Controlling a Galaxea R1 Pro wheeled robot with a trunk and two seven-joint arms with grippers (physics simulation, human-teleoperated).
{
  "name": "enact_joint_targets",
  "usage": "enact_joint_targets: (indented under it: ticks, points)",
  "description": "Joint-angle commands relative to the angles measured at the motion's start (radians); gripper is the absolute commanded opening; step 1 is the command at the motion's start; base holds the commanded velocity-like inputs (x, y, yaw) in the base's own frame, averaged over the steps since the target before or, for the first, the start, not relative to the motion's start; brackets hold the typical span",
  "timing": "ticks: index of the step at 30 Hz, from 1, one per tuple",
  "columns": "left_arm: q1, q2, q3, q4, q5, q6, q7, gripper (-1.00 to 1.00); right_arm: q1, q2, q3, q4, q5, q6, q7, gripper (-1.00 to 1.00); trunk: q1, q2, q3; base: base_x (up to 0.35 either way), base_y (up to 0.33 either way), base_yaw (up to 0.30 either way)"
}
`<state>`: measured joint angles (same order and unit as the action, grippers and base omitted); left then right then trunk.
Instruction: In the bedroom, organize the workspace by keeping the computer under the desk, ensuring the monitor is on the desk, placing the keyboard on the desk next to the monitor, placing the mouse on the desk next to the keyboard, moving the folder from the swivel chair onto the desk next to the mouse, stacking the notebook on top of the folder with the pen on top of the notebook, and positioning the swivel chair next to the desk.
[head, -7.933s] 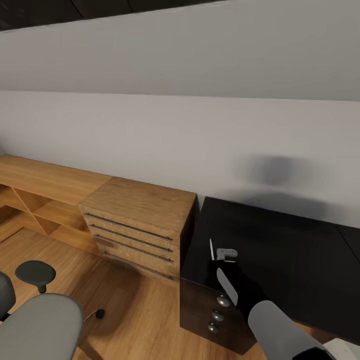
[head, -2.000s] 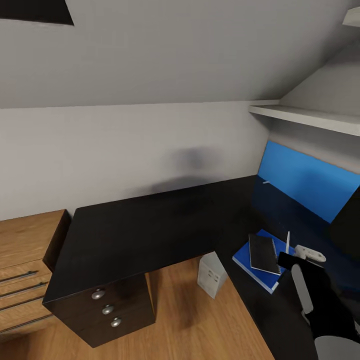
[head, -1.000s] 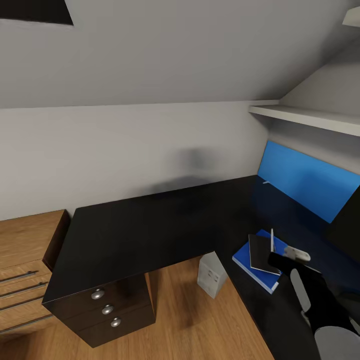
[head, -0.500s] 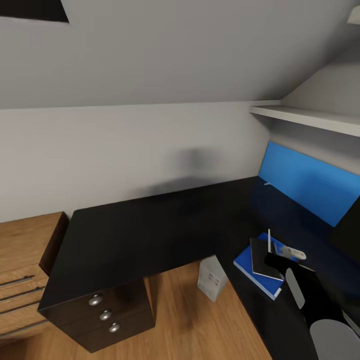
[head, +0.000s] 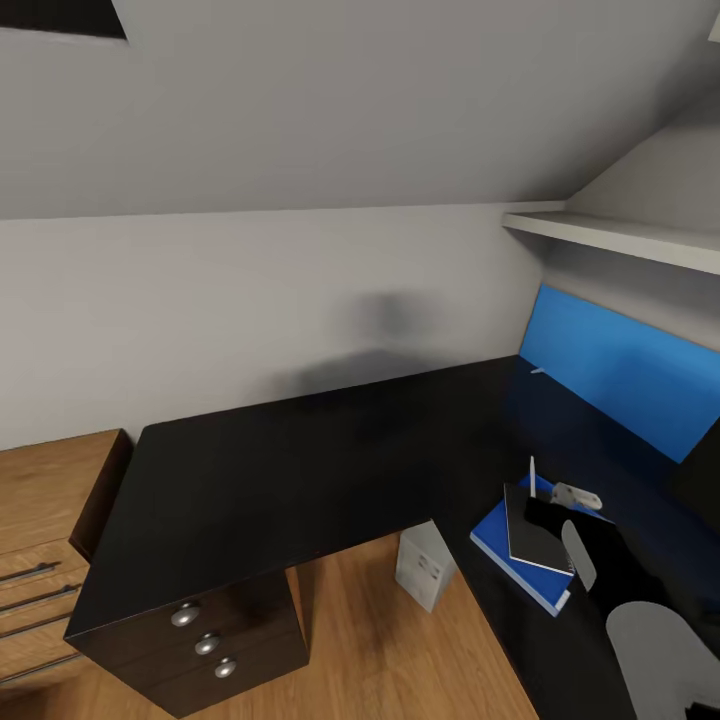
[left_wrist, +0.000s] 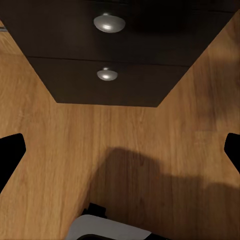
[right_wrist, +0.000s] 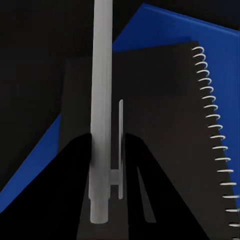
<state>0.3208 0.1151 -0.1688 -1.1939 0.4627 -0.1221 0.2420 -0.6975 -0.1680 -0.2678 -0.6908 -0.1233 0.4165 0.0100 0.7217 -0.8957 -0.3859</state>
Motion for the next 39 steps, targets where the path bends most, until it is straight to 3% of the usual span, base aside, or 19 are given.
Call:
enact_joint_targets:
  ticks: [1, 10, 20, 29, 39]
  points:
    - [0.0, 0.001, -0.004, -0.001, 0.01, -0.005, 0.007, 1.0, -0.001, 0.001, -0.002, -0.001, -0.008, 0.005, 0.002, -1.0, 0.0, -0.001, -0.001, 0.003, 0.0, 0.0]
    - [0.0, 0.001, -0.005, 0.0, 0.011, -0.004, 0.007, 1.0, -0.003, 0.004, -0.001, 0.001, -0.005, 0.01, -0.003, -1.0, 0.0, -0.001, -0.001, 0.0, 0.0, 0.0]
    - [0.0, 0.001, -0.005, 0.0, 0.011, -0.005, 0.007, 1.0, -0.005, 0.004, 0.002, -0.002, -0.005, 0.02, -0.089, -1.0, 0.0, -0.001, -0.001, 0.0, 0.0, 0.0]
    - [0.0, 0.001, -0.006, 0.001, 0.011, -0.005, 0.007, 1.0, -0.006, 0.004, 0.004, -0.003, -0.005, 0.093, -0.118, -1.0, 0.0, -0.001, -0.001, 0.0, 0.0, 0.0]
    - [0.0, 0.001, -0.006, 0.001, 0.011, -0.004, 0.007, 1.0, -0.007, 0.005, 0.071, -0.003, 0.004, 0.108, -0.122, -1.0, 0.0, -0.001, -0.001, 0.0, 0.0, 0.0]
